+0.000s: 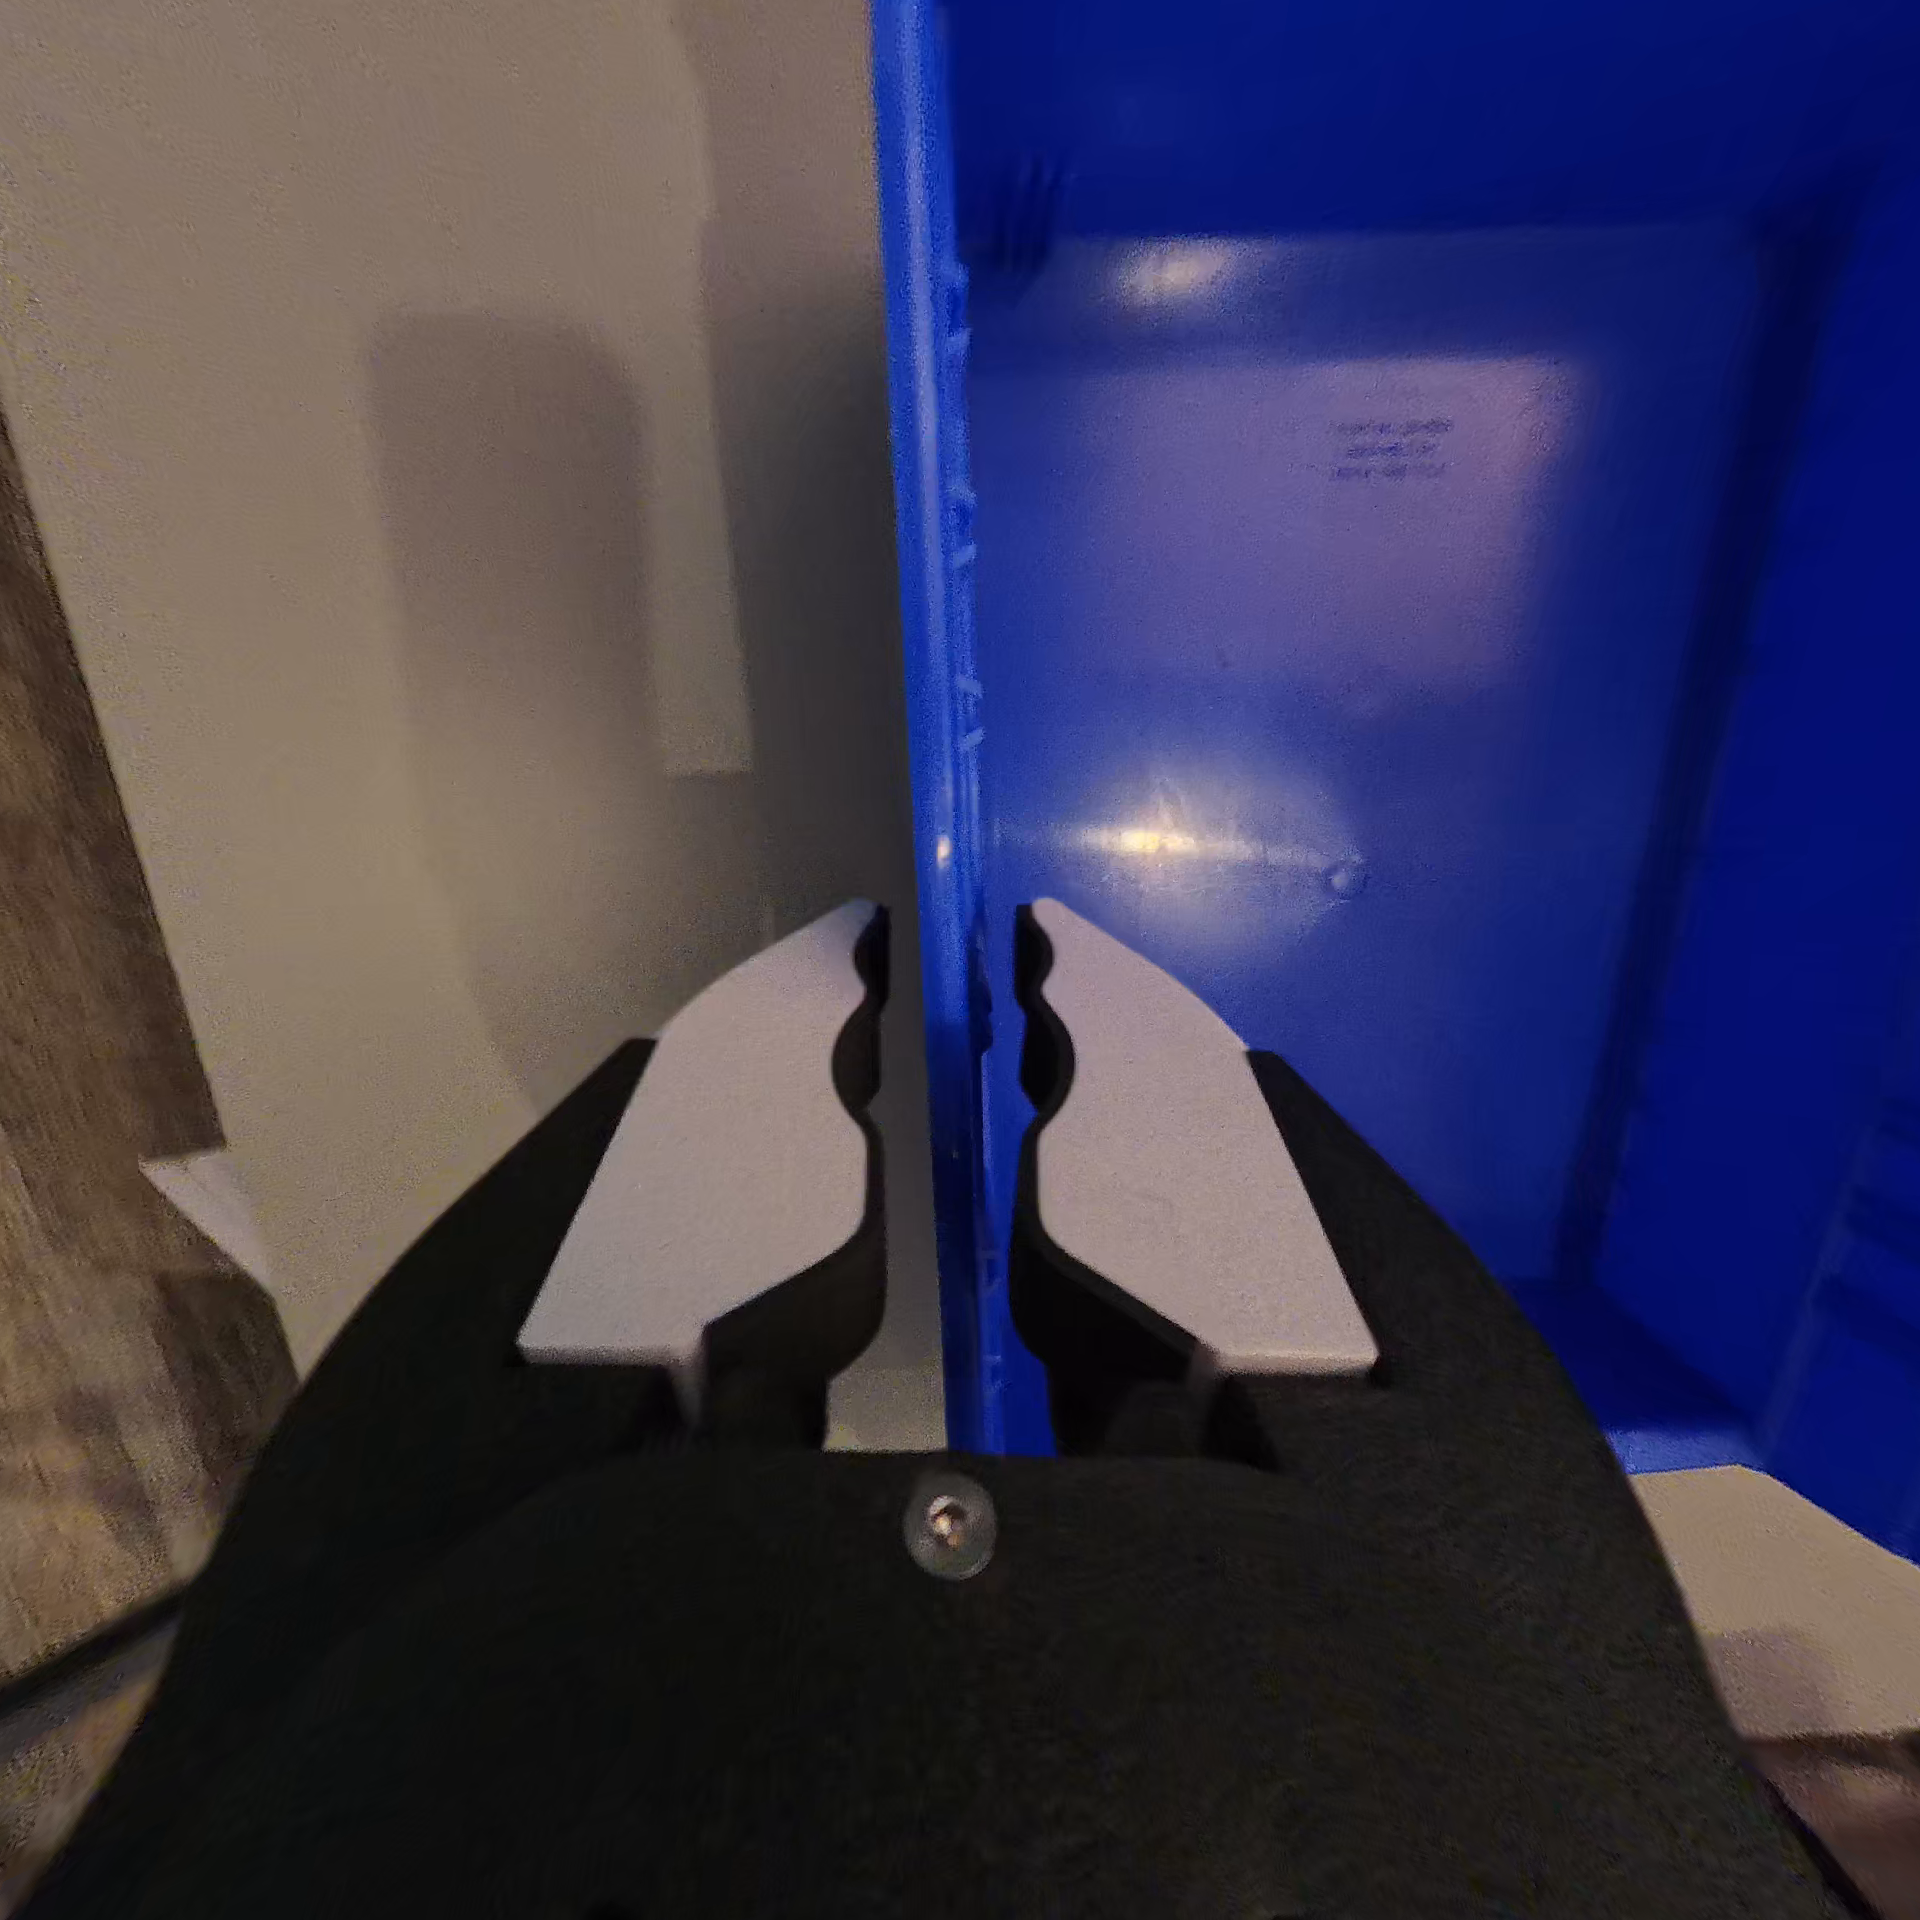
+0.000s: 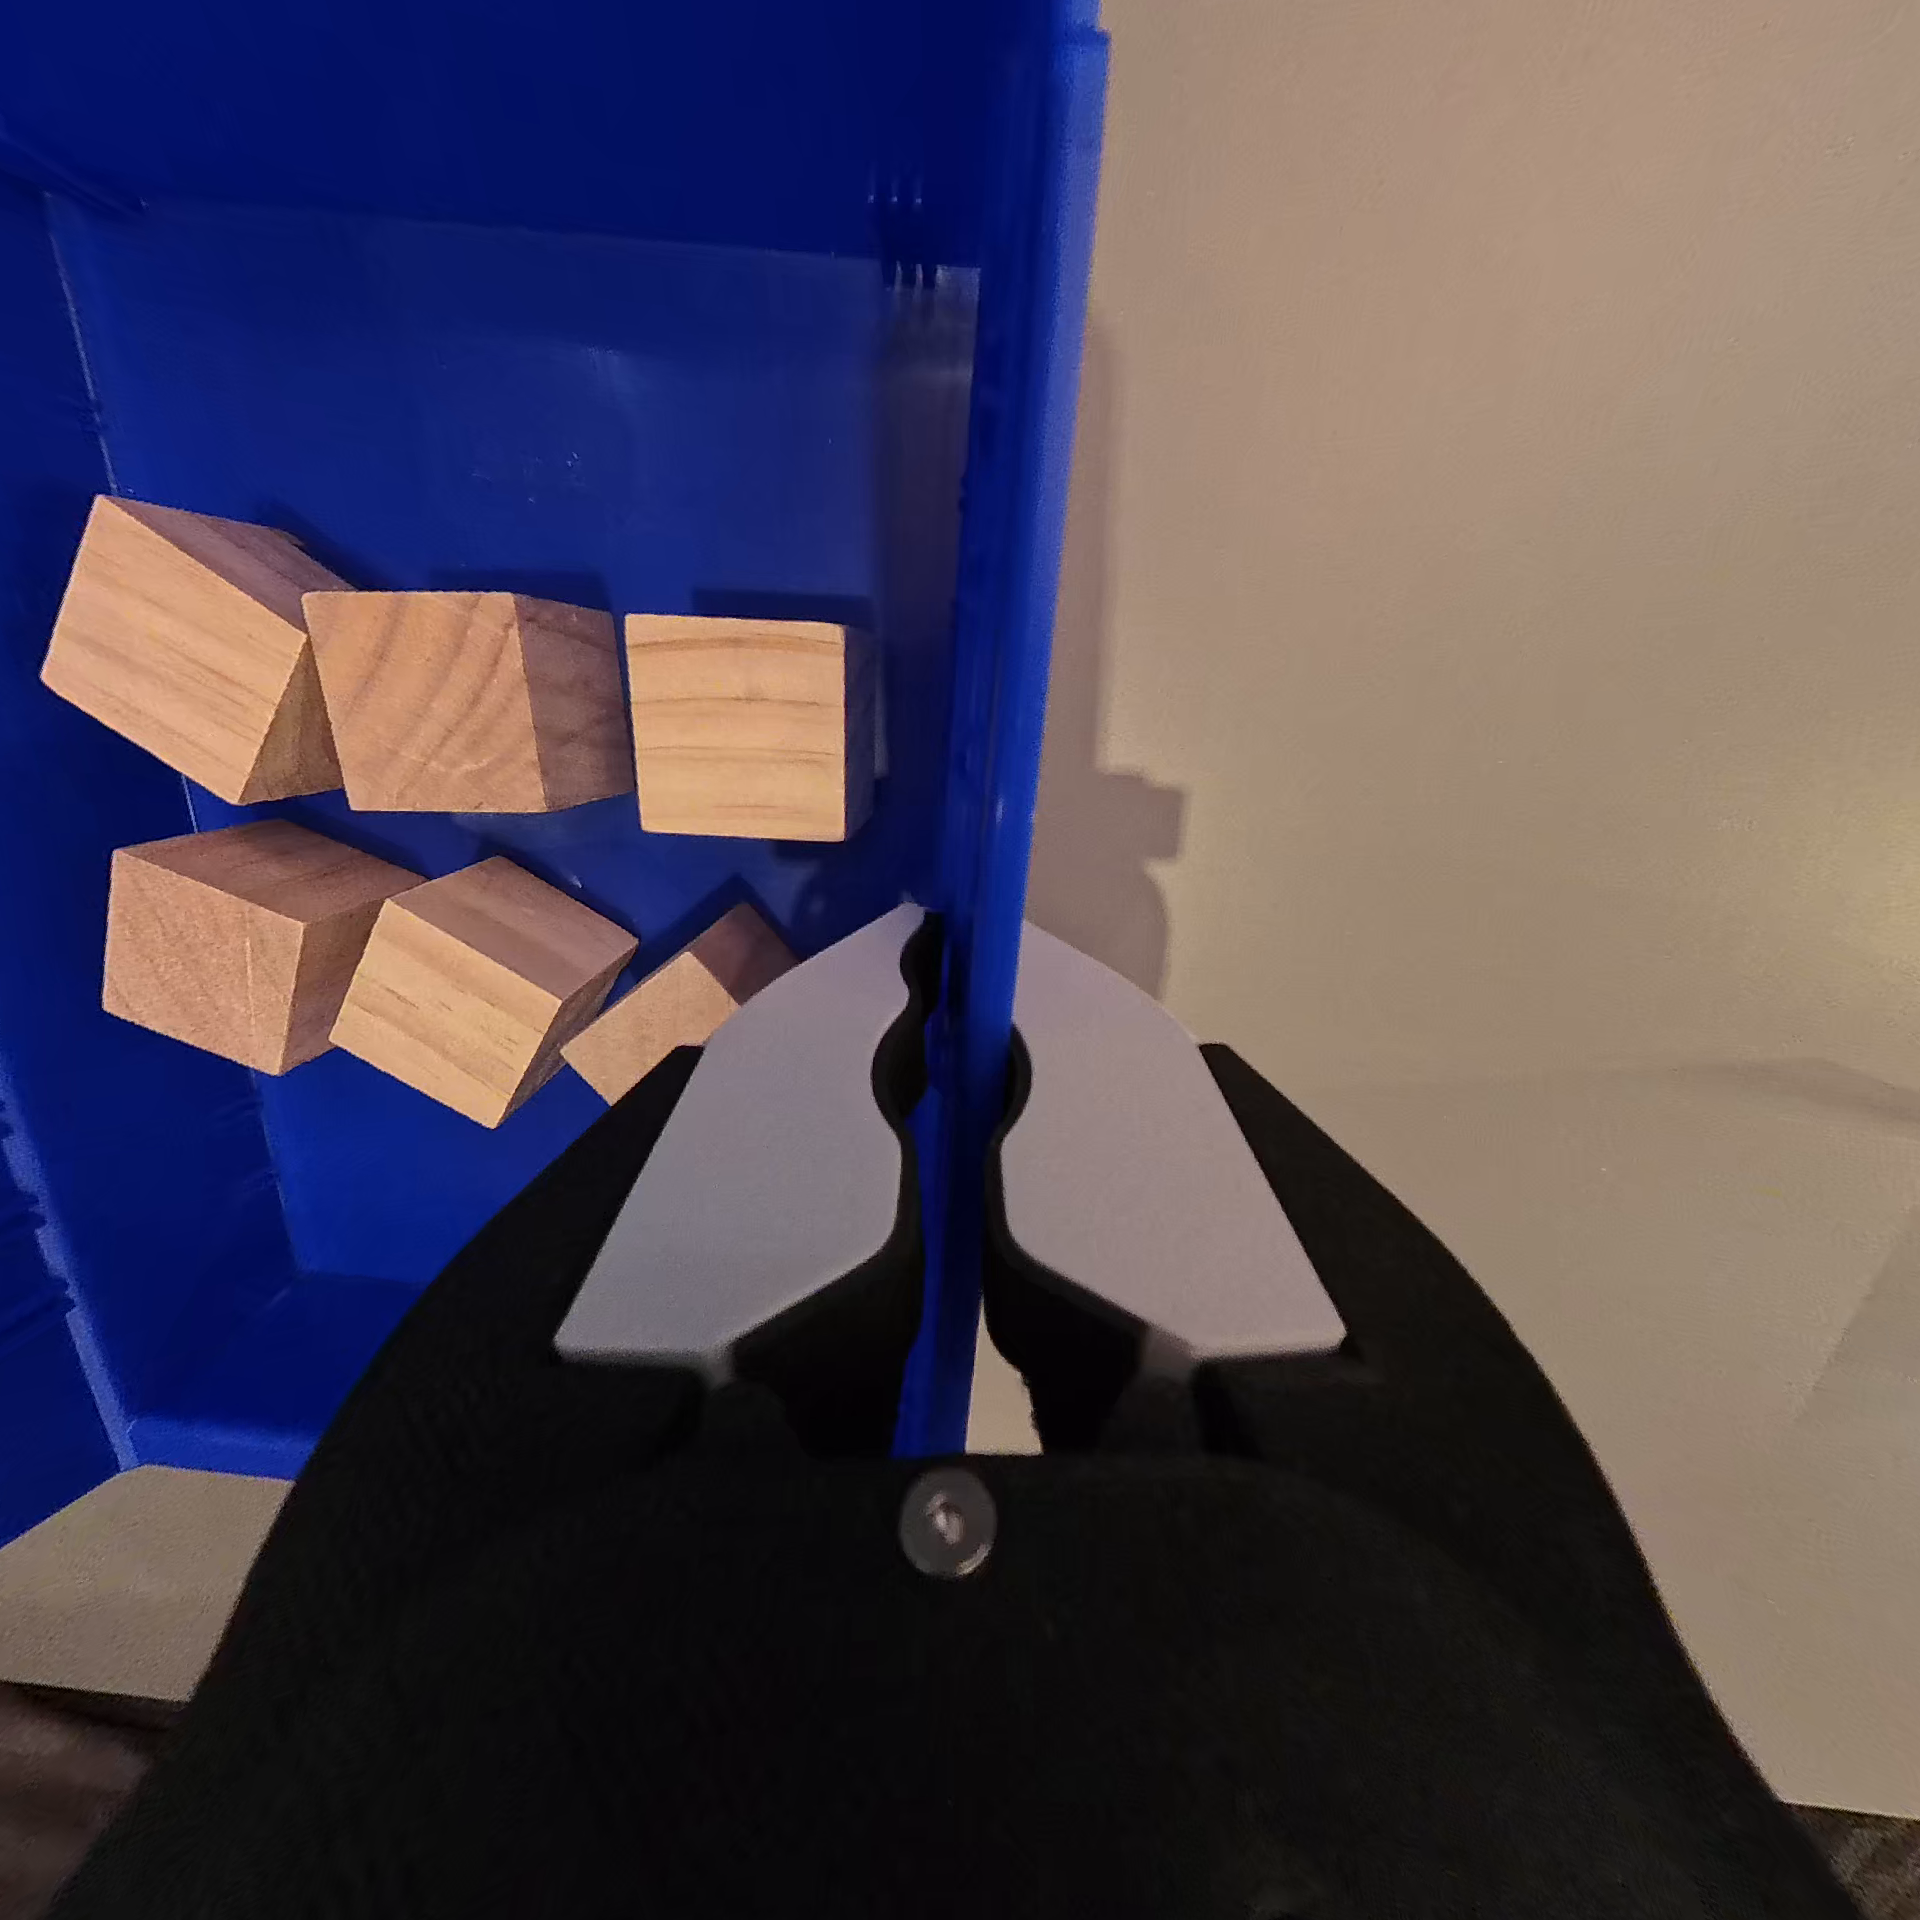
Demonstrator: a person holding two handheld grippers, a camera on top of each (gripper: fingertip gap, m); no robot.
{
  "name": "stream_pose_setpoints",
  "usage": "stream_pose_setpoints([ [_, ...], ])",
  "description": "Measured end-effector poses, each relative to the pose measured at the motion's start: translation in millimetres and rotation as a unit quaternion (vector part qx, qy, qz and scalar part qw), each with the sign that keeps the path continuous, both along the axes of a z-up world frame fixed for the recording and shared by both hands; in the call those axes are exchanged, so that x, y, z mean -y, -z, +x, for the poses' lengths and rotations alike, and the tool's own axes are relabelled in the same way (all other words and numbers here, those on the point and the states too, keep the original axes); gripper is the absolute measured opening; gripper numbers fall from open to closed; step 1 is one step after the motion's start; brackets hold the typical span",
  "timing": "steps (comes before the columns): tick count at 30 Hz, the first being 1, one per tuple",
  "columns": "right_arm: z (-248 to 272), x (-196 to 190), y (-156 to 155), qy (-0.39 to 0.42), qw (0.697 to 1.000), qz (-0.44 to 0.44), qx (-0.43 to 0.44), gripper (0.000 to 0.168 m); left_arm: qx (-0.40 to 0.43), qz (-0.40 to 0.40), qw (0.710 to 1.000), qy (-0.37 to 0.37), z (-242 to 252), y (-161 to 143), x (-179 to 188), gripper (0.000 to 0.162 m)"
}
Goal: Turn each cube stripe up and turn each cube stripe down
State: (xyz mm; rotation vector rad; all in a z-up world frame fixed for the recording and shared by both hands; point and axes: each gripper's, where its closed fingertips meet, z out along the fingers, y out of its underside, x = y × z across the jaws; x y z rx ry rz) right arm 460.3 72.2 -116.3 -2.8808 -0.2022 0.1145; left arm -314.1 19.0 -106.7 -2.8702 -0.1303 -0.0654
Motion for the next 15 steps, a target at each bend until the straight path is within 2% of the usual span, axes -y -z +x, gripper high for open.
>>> stream_pose_setpoints([
  [2, -0.2, 0.1, 0.0, 0.0, 1.0, -0.001, 0.004, 0.007, 0.011, -0.032, 0.999, -0.007, 4.6, 9.2, 4.3, 0.007],
  [3, -0.1, 0.0, 0.0, 0.003, 1.0, -0.003, 0.005, 0.006, 0.002, -0.04, 0.999, -0.003, 5.1, 11.1, 4.5, 0.006],
  [9, -16.5, 6.6, -0.5, 0.01, 1.0, -0.029, 0.003, 0.006, -0.032, -0.052, 0.998, 0.016, 32.6, 11.9, -2.9, 0.011],
  [15, -59.1, 6.5, -1.3, -0.022, 0.999, -0.041, 0.014, 0.006, -0.087, -0.075, 0.987, 0.111, 93.7, 13.2, -9.9, 0.021],
])
